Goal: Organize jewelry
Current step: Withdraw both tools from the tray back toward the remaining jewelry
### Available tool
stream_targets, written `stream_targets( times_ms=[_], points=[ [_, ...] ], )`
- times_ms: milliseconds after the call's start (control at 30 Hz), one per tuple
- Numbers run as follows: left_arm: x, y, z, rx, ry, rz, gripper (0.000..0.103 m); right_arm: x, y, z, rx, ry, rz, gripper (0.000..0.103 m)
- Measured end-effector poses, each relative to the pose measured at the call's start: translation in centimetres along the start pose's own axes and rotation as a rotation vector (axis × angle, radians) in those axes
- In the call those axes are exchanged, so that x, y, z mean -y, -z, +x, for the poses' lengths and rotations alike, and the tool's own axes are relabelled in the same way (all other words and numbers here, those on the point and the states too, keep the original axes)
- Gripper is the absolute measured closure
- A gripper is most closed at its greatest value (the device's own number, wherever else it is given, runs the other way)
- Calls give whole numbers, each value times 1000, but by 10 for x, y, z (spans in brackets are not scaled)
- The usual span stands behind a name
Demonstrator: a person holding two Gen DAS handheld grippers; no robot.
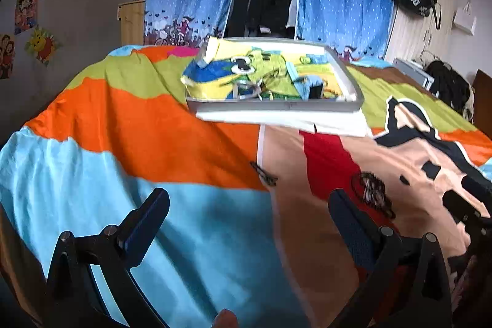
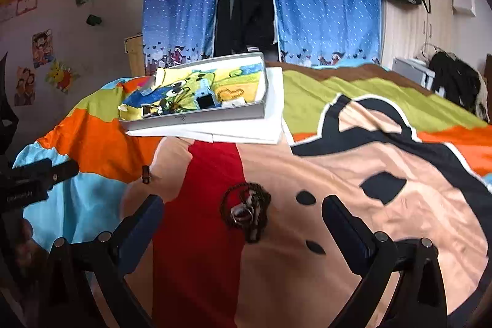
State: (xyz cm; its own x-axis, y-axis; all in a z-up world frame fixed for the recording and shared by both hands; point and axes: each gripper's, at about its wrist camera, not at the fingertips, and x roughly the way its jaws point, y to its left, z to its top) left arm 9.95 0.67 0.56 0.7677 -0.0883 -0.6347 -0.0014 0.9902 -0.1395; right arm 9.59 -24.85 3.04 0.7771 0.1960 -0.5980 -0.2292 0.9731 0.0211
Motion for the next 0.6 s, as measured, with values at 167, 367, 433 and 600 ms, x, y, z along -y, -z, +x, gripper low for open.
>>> stream_targets(
  times_ms=[167,367,433,600],
  points=[
    [7,15,2,-41,10,-2,2,11,14,1,-43,5,47,0],
    [19,32,8,-97,14,45,2,18,29,12,-123,-10,80,0],
    [20,36,12,-118,8,52,2,20,32,17,-151,-23,89,0],
    [18,42,20,-151,-2,39,2,24,36,25,-188,-43,111,0]
  ],
)
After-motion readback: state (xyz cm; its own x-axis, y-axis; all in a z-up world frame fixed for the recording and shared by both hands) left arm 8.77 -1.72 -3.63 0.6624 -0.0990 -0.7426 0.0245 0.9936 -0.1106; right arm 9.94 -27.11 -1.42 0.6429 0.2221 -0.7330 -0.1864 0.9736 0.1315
